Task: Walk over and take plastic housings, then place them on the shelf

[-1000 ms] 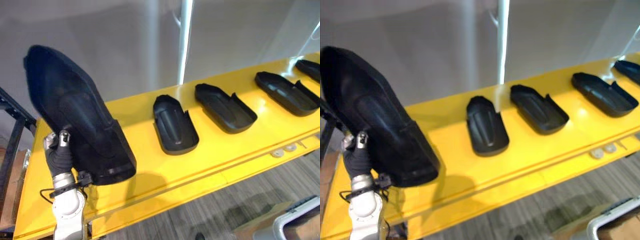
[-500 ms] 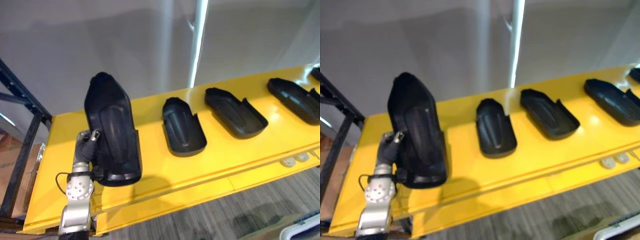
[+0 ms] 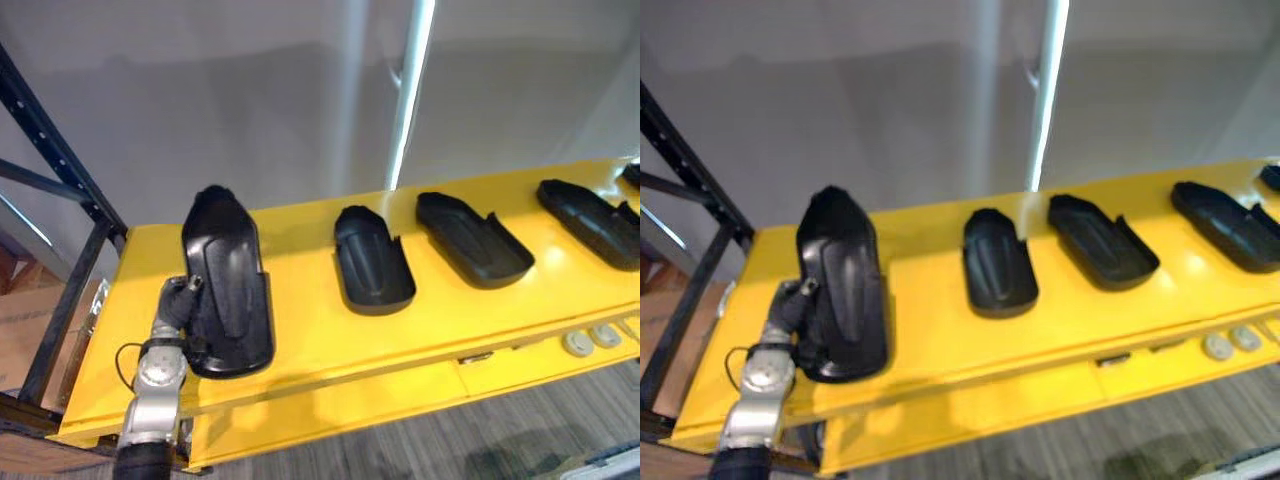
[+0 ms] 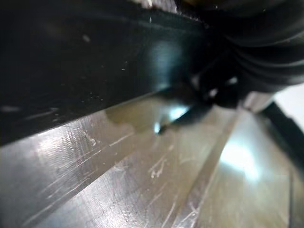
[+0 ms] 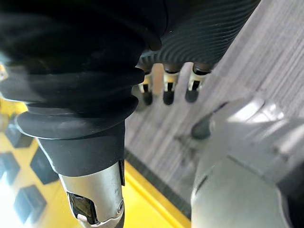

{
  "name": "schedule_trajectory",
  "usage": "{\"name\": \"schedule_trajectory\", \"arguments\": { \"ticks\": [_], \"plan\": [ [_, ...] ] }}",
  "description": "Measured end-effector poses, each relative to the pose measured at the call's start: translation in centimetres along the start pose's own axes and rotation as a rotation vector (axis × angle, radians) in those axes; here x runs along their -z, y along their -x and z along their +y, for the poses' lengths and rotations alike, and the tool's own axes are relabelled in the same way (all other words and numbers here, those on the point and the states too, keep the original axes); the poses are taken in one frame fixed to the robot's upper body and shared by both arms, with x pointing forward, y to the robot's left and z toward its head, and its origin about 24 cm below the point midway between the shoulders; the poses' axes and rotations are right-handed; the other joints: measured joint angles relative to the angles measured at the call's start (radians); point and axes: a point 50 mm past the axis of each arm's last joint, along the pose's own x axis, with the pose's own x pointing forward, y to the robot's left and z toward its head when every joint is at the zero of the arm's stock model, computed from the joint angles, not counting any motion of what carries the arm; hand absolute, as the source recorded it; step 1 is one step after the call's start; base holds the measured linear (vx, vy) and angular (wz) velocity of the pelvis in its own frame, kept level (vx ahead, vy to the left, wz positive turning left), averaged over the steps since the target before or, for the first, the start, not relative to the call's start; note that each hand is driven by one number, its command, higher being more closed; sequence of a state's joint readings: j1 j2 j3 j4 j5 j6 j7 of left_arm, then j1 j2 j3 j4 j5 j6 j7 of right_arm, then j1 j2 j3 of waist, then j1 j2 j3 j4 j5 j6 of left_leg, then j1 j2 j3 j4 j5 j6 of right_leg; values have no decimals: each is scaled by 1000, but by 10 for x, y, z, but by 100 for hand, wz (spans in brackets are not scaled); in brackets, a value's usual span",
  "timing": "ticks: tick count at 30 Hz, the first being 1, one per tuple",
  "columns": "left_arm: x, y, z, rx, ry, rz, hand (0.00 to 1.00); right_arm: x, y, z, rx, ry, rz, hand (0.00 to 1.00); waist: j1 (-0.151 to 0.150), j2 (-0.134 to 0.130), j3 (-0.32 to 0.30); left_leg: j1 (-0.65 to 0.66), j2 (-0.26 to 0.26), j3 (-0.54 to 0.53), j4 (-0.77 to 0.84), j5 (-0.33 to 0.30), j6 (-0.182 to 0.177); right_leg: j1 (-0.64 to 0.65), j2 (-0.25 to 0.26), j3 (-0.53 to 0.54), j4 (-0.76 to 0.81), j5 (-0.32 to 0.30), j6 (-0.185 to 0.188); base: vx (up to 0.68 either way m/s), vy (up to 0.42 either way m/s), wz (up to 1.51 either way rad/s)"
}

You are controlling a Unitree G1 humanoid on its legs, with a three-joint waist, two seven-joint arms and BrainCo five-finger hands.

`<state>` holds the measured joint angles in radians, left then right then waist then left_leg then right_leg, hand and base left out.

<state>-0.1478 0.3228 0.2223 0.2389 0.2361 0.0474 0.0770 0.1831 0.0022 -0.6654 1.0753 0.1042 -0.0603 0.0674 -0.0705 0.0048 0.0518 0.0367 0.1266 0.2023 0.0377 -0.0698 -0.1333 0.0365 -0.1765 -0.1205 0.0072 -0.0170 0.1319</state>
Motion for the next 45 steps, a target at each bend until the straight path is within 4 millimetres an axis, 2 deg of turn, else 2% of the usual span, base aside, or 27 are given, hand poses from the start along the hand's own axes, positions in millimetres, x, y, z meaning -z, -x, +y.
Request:
{"name": "schedule_trajectory", "arguments": {
  "ticks": [6,11,17,23,29,35,37,40,45],
  "plan": [
    [1,-29,17,-16,-29,51,100,4,1,-3,7,-1,18,0,-1,0,0,18,-1,-1,-47,27,-5,4,4,-11,-8,3,4,-13,-2,2],
    [0,-44,28,-20,-53,84,100,4,1,-2,4,-1,24,0,-7,1,2,40,-4,-1,-64,27,-5,35,4,-15,-29,5,7,63,8,2],
    [-13,-65,34,27,-122,98,100,3,0,3,-27,18,23,0,-12,-9,14,51,-6,1,-65,26,-6,43,3,-16,-31,3,3,15,3,-1],
    [-18,-74,16,115,-109,127,100,1,-1,8,-43,29,20,0,-28,-12,18,51,-5,1,-65,26,-5,36,3,-17,-18,-4,-8,-6,1,0],
    [-32,-79,2,175,-76,93,100,1,-1,8,-44,28,19,0,-32,-11,21,52,-5,2,-65,26,-6,36,3,-17,-15,-5,-9,-11,2,0],
    [-38,-75,-30,242,-3,82,100,0,-1,12,-52,25,18,0,-42,-7,41,52,-5,2,-66,26,-6,36,3,-18,-15,-4,-8,0,0,0],
    [-39,-75,-32,246,0,84,100,0,-2,15,-59,23,17,0,-53,-8,44,52,-5,1,-66,26,-6,36,3,-17,-15,-4,-8,0,0,0],
    [-52,-82,-37,251,13,68,100,-1,-2,18,-66,21,18,0,-54,-11,45,53,-4,2,-66,26,-6,36,4,-17,-15,-4,-8,0,0,0],
    [-61,-85,-39,259,-12,50,100,-3,-3,21,-74,20,11,0,-54,-11,45,53,-4,3,-66,26,-6,36,4,-17,-15,-4,-8,0,0,0]
  ]
}}
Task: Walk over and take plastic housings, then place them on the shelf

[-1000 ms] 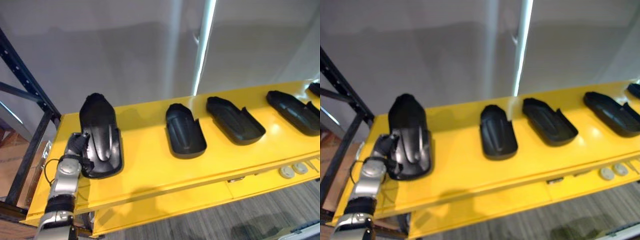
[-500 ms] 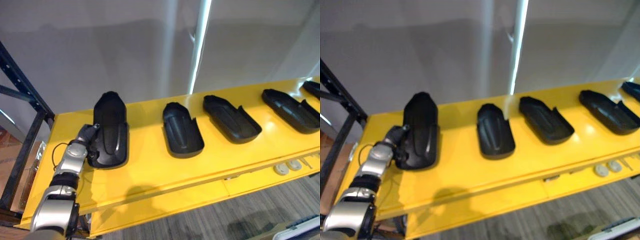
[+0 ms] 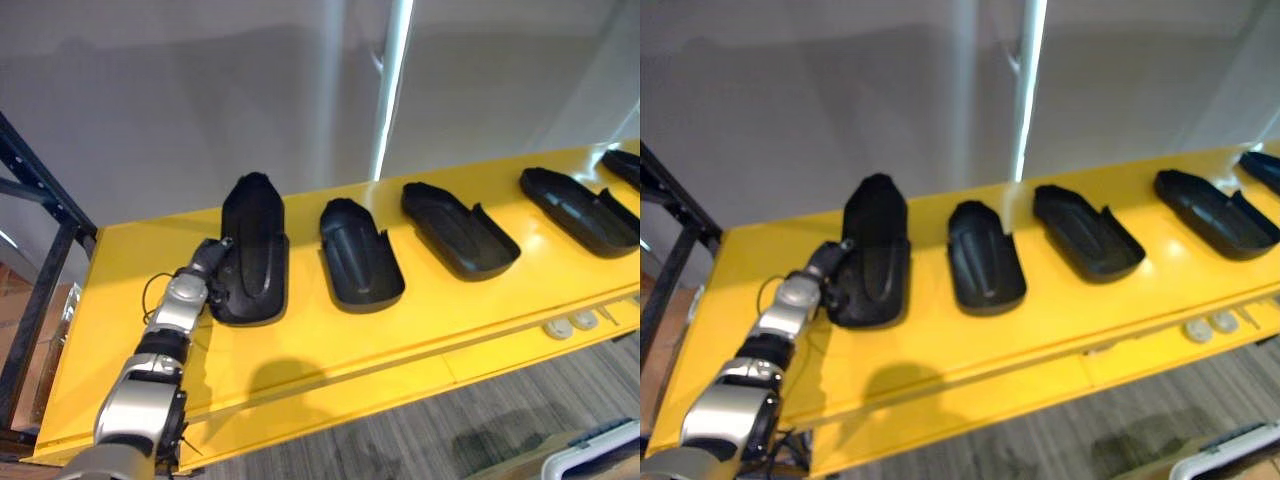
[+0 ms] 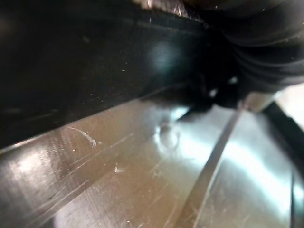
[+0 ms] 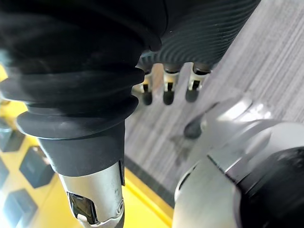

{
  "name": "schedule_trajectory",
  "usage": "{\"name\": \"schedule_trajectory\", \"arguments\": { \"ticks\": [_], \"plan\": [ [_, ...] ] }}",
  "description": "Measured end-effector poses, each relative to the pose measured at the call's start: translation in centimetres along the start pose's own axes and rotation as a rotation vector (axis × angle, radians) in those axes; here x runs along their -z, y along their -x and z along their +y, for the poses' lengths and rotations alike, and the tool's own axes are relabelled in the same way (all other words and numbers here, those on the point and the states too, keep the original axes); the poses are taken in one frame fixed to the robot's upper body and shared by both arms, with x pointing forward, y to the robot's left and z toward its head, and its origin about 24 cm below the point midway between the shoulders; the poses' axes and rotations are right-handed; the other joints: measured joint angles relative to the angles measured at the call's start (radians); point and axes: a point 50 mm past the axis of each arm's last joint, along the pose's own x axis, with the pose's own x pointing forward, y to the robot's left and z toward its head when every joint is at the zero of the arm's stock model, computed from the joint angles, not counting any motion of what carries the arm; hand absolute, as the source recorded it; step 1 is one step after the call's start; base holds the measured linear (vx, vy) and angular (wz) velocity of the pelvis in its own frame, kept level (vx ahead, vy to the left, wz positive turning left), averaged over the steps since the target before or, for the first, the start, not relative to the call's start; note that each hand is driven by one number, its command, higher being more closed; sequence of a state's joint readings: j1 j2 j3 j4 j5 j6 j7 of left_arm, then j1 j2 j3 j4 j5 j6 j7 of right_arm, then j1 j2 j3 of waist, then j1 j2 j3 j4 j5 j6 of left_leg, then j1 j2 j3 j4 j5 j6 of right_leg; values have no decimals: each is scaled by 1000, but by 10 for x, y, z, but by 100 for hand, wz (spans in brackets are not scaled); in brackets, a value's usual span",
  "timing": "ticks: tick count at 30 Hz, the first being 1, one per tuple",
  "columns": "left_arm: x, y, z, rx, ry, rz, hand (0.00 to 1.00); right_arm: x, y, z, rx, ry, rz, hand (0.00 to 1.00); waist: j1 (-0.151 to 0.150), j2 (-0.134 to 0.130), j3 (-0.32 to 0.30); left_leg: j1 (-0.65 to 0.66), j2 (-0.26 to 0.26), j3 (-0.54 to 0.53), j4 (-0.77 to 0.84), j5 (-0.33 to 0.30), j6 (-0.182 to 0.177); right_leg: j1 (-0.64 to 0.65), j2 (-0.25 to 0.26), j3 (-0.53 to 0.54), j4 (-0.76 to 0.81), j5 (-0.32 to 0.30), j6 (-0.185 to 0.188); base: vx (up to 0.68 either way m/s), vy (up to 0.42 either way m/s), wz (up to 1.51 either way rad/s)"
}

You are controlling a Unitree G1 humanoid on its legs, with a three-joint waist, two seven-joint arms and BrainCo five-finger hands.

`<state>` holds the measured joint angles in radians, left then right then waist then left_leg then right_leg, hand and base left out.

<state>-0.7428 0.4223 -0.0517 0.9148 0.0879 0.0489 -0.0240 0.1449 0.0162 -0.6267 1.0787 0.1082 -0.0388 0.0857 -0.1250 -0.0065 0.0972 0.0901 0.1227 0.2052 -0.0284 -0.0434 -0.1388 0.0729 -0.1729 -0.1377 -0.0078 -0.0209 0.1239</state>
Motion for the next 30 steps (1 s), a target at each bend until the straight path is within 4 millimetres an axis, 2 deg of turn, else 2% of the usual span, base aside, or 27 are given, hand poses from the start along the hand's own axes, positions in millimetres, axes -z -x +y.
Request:
{"name": "schedule_trajectory", "arguments": {
  "ticks": [8,24,30],
  "plan": [
    [7,-3,2,-13,-119,62,100,0,0,0,-1,-5,0,0,0,-5,4,15,0,1,-2,0,0,14,-1,-1,-1,0,0,0,0,0],
    [7,-3,8,-44,-96,76,100,-1,0,2,-4,-6,3,0,2,-6,7,13,1,-4,-3,0,0,18,0,-18,1,0,1,0,0,0],
    [7,-3,10,-52,-107,79,100,-4,-1,4,-11,-6,-4,0,2,-14,19,14,2,-4,-3,1,0,18,0,-22,4,-1,1,0,0,0]
  ]
}}
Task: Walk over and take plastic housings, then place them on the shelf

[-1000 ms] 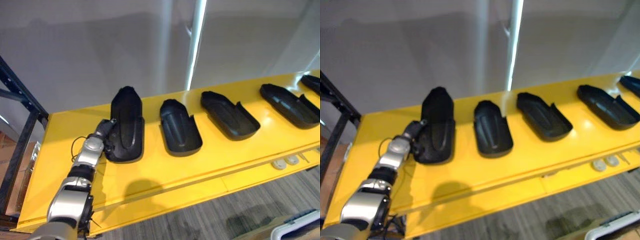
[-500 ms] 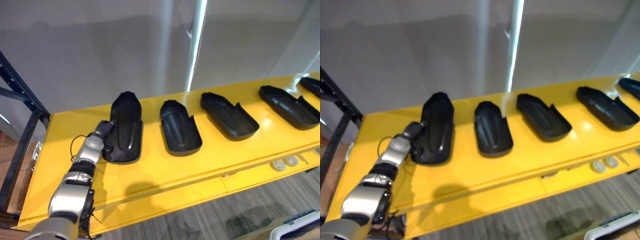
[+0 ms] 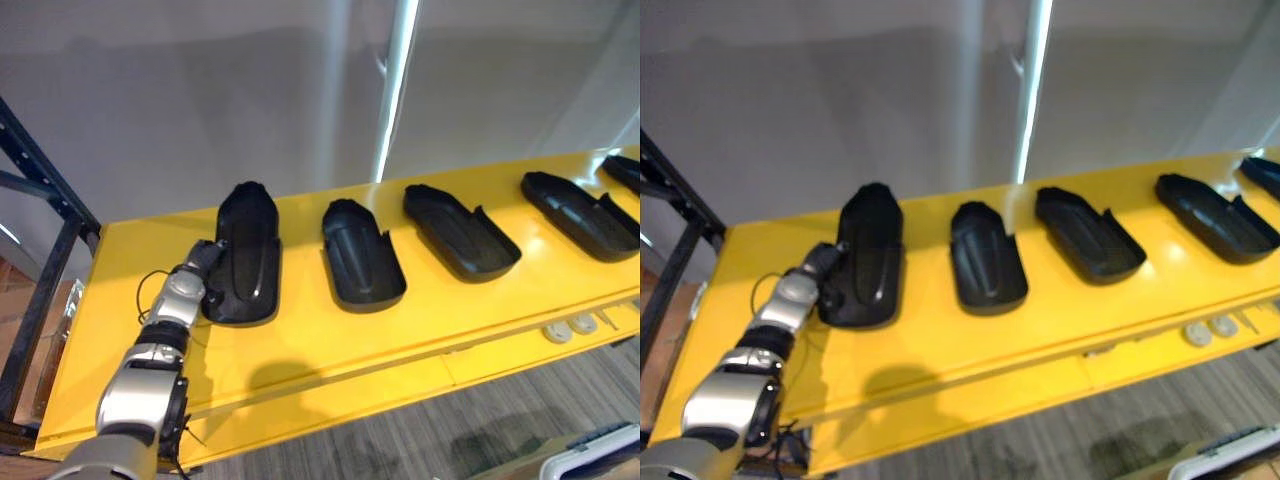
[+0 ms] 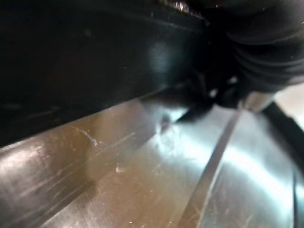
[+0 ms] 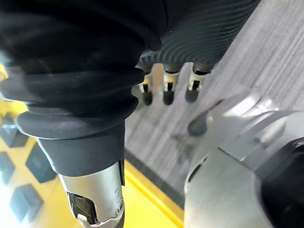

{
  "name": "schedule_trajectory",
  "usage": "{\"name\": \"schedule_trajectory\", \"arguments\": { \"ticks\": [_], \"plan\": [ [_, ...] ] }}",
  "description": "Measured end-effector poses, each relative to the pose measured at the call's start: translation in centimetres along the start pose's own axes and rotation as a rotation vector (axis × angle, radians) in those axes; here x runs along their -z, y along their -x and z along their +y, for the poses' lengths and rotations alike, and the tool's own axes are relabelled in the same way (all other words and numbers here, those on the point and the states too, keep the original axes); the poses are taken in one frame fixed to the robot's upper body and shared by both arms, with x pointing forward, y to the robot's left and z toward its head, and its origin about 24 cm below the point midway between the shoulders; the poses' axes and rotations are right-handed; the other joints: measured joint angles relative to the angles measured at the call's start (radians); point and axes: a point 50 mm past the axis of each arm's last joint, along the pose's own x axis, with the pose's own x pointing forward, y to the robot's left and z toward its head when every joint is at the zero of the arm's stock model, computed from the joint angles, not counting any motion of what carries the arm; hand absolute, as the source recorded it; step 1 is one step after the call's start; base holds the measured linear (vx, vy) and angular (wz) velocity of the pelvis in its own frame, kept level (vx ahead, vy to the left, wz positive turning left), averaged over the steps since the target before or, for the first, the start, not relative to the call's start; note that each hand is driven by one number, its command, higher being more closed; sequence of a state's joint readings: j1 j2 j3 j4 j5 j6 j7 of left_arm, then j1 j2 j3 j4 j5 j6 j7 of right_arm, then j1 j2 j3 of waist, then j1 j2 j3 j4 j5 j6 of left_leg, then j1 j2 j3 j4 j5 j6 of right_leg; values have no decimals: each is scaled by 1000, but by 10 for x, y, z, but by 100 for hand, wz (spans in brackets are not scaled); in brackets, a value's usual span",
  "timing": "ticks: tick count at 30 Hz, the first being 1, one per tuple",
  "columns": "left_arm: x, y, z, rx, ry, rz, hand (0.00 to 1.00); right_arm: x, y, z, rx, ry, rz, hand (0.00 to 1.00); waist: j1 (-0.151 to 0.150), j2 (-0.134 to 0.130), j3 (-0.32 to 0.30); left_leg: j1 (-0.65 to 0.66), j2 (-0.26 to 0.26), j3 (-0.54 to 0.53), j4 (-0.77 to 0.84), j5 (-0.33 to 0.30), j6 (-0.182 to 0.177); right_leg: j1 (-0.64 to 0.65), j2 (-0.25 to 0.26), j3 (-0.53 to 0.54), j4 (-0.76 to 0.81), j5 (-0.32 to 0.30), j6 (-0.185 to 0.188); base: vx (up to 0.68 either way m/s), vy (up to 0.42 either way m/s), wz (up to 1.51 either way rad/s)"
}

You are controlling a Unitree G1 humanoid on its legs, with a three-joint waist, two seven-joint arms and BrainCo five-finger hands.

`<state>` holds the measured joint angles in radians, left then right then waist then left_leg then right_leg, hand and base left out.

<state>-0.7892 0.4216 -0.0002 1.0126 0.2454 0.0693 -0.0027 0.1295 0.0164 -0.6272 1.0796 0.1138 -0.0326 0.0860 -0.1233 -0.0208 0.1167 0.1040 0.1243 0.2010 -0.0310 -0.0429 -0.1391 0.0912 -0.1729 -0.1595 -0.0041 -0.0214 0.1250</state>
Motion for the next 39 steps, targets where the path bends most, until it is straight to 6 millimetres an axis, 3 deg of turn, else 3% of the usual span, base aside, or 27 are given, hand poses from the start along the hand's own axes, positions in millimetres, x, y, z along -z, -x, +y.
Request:
{"name": "schedule_trajectory", "arguments": {
  "ticks": [6,7,31,39],
  "plan": [
    [1,0,0,-7,31,9,100,0,0,0,1,-1,2,0,0,-2,5,0,0,0,-1,0,0,0,0,-1,0,0,0,0,0,0],
    [1,0,0,-6,32,9,0,0,0,0,0,-1,5,0,0,-2,5,0,0,1,-1,0,0,0,0,-2,0,0,0,0,0,0],
    [-1,0,-3,-48,42,4,0,-6,-2,7,-17,-3,-6,0,-1,-2,5,2,-1,1,-8,0,0,2,0,-6,-5,0,0,0,0,0],
    [-11,1,3,-180,147,-15,0,-5,-2,7,-13,-1,-6,0,-1,-2,5,4,-1,1,-8,0,0,4,-1,-7,-4,0,0,0,0,0]
  ]
}}
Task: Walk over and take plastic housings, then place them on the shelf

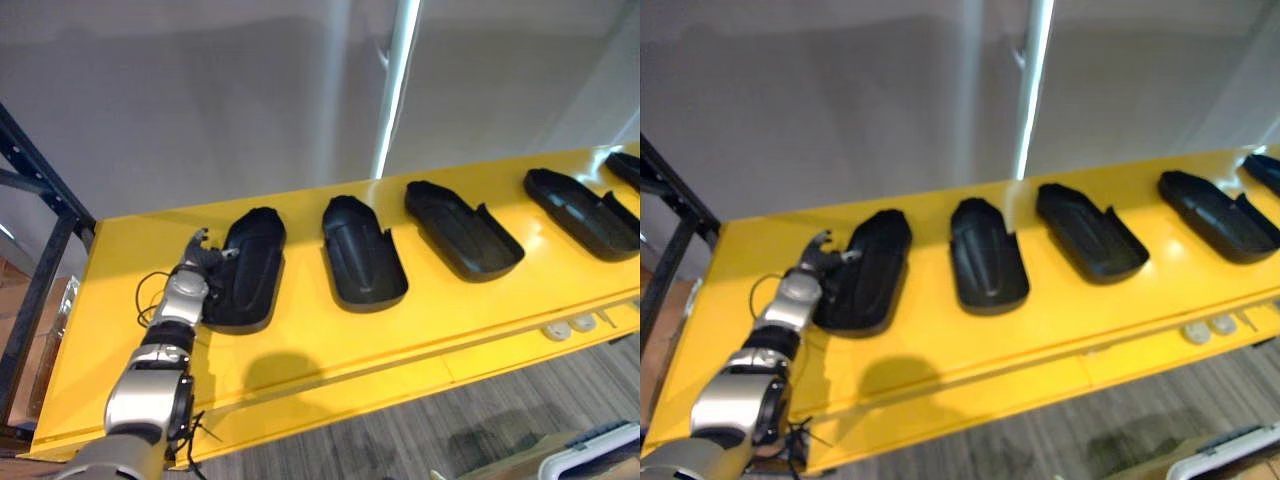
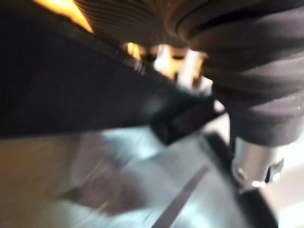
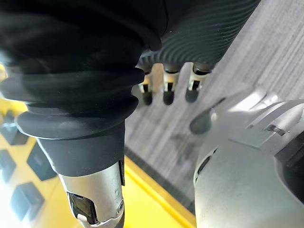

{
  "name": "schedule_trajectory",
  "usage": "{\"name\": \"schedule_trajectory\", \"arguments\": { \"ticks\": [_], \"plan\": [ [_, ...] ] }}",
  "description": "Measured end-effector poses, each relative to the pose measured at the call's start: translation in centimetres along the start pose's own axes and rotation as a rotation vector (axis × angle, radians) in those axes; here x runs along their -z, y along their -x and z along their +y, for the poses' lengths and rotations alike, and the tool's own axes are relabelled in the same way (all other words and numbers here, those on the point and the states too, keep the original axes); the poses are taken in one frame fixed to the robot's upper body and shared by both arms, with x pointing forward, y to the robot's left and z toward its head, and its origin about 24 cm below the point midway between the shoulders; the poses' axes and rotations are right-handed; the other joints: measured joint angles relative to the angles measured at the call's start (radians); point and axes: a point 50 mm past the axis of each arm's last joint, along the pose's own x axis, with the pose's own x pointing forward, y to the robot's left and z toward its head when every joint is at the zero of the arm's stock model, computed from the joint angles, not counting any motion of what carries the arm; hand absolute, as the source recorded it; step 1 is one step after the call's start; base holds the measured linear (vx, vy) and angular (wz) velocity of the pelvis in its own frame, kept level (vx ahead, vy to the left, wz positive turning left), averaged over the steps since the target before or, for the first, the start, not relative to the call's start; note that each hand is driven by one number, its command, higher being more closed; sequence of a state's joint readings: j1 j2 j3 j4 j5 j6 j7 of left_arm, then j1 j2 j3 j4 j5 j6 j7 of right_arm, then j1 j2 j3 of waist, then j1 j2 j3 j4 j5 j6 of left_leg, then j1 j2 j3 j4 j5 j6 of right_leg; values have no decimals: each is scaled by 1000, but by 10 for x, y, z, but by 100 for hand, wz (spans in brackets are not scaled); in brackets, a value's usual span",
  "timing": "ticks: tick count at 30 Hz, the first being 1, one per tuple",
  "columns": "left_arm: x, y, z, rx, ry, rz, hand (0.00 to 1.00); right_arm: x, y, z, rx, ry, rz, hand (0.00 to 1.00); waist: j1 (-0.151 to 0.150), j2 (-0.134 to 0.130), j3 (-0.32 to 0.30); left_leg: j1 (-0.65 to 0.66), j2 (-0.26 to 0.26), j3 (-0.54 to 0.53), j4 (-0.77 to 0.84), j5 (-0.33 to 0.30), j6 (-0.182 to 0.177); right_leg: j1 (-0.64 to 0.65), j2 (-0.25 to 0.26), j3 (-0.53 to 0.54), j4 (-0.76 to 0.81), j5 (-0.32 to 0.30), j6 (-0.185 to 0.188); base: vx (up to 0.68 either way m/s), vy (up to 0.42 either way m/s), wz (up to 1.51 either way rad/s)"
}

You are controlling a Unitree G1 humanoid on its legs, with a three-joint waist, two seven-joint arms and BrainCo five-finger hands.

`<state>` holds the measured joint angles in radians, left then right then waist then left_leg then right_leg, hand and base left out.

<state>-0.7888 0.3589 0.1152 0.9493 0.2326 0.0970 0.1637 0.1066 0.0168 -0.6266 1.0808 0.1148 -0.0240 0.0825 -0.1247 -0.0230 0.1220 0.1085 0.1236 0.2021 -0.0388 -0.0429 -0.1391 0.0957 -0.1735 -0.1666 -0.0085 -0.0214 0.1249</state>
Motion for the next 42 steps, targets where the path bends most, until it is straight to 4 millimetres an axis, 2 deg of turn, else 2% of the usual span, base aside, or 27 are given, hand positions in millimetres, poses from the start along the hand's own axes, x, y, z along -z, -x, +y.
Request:
{"name": "schedule_trajectory", "arguments": {
  "ticks": [3,4,5,7,10,14,17,19,24,27,29,31,33,38,39,42],
  "plan": [
    [-30,6,0,-85,105,-121,0,2,1,-1,7,2,3,0,3,0,0,-1,0,-4,0,0,0,2,0,0,1,0,0,0,0,4],
    [-47,13,2,-123,149,-207,0,3,1,-1,15,4,5,0,4,0,0,-4,0,-4,0,0,0,-1,0,1,2,0,0,0,0,0],
    [-54,18,3,-142,167,-249,0,3,1,0,14,14,7,0,4,0,0,-4,0,-3,0,0,0,-2,0,3,2,0,0,0,0,0],
    [-79,40,5,-213,254,-396,0,7,2,0,10,34,10,0,4,0,0,-4,1,-3,-1,0,0,-3,1,6,4,0,0,0,0,0],
    [-90,68,5,-270,352,-512,0,11,3,-4,28,33,16,0,6,2,-1,-2,1,-2,-2,0,0,-4,2,8,7,0,0,0,0,0],
    [-91,97,11,-338,409,-612,0,16,5,-10,52,33,27,0,12,3,-2,4,1,0,-2,-1,0,-4,2,14,16,0,0,0,0,-2],
    [-85,123,17,-378,442,-687,0,21,8,-16,69,34,26,0,35,12,-11,12,1,3,-4,-2,-1,-4,2,29,18,0,0,-20,3,-7],
    [-72,138,20,-405,449,-692,0,24,9,-21,88,37,31,0,43,22,-26,9,1,2,-6,-4,-2,-4,3,30,17,-1,0,-42,1,-1],
    [-21,181,26,-457,423,-612,0,31,13,-35,134,47,50,0,65,39,-64,-5,6,-4,-9,-5,-3,-8,9,23,17,-17,13,-17,-18,6],
    [0,192,28,-489,400,-550,0,32,14,-37,154,54,57,0,85,34,-67,-20,7,-31,-6,-3,-6,-4,10,-2,17,-21,14,1,-17,20],
    [7,196,31,-515,386,-534,0,33,13,-36,150,68,64,0,90,31,-69,-26,7,-41,-5,-1,-7,-3,10,-13,17,-21,14,6,-14,23],
    [21,198,36,-567,367,-491,0,34,13,-34,145,82,63,0,94,22,-75,-39,7,-56,-3,3,-7,-2,10,-25,17,-21,14,9,-6,19],
    [40,195,33,-576,342,-406,0,35,13,-34,156,90,68,0,108,16,-77,-39,7,-59,-3,3,-7,-1,10,-26,17,-21,14,12,4,11],
    [129,186,8,-469,279,-18,0,23,8,-21,140,79,32,0,108,2,-76,-38,3,-83,-5,11,-4,11,5,-55,23,-27,2,-6,2,12],
    [139,187,7,-468,283,26,0,21,7,-20,137,80,24,0,109,0,-76,-38,3,-83,-5,12,-4,11,5,-56,22,-28,1,0,0,0],
    [148,187,13,-490,270,35,0,16,6,-19,148,67,1,0,110,-3,-77,-31,1,-92,-24,26,-3,12,4,-69,24,-34,-8,-24,-6,8]
  ]
}}
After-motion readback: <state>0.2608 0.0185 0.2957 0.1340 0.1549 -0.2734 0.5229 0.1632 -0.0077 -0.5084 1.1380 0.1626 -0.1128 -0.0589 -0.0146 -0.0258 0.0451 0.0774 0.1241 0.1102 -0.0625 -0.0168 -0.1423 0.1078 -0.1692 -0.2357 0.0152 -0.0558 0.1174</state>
